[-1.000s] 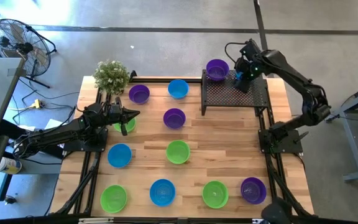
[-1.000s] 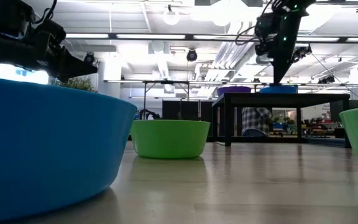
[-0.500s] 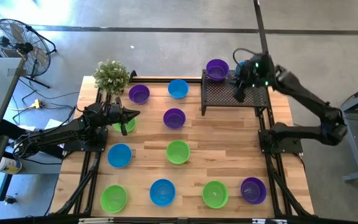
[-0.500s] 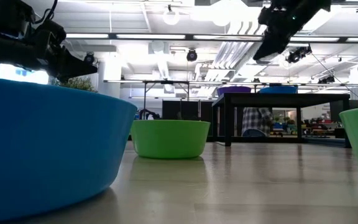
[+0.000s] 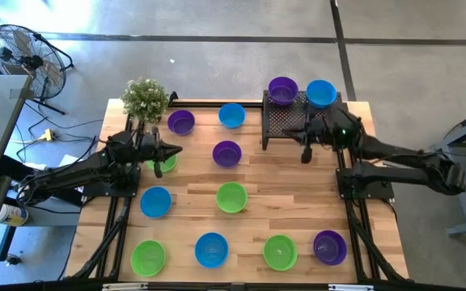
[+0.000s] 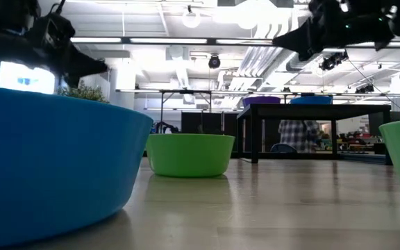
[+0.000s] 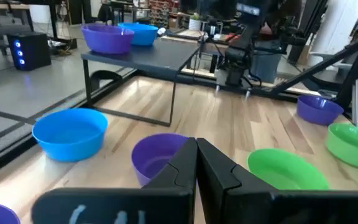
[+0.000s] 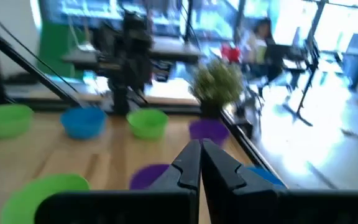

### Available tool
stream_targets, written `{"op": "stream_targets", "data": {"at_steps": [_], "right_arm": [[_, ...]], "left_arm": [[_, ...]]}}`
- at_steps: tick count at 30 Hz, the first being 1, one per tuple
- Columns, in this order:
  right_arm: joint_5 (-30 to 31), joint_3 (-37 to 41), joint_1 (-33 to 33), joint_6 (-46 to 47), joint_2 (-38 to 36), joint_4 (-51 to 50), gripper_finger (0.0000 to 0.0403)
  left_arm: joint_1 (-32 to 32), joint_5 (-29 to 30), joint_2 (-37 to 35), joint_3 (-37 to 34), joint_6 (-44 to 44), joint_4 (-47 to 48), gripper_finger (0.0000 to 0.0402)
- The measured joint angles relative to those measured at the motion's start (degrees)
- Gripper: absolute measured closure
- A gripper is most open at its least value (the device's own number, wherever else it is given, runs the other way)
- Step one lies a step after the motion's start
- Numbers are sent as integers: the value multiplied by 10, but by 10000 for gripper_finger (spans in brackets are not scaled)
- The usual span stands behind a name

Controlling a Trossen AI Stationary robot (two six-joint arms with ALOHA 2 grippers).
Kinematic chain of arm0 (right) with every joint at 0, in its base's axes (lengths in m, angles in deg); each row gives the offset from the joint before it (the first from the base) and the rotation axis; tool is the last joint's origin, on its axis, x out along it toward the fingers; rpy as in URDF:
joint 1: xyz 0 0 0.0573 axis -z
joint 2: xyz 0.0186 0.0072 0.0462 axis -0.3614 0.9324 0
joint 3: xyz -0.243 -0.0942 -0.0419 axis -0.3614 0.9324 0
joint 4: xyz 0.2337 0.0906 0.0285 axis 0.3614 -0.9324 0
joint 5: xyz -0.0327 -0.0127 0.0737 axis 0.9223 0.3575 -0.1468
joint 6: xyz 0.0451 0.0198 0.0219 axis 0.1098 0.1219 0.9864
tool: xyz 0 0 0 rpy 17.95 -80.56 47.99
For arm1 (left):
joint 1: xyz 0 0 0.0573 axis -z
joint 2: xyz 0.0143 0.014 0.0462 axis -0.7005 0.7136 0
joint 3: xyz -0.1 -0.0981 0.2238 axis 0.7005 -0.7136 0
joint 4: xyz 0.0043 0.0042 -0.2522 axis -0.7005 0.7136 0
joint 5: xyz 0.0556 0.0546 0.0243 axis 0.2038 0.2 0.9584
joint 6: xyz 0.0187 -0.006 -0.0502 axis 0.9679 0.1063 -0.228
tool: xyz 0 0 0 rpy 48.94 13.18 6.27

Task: Pick & Place Mini bowls
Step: Put the green bowl on the shelf

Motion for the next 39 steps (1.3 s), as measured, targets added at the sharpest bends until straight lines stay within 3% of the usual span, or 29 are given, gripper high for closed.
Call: {"op": "stream_targets", "data": {"at_steps": [8,12,19,23,32,39], "right_arm": [[92,94,-76,2,-7,139,402],[114,122,-103,2,-7,172,401],[147,126,-143,-14,-7,187,401],[148,125,-162,-22,-7,195,402],[160,125,-199,-25,-7,195,402],[182,125,-220,-27,-7,195,402]], "left_arm": [[2,9,60,96,13,132,401],[32,70,117,135,10,205,401],[99,187,224,186,-81,281,396],[127,239,294,220,-139,332,361],[147,243,418,265,-259,442,246],[146,253,486,264,-288,444,225]]}}
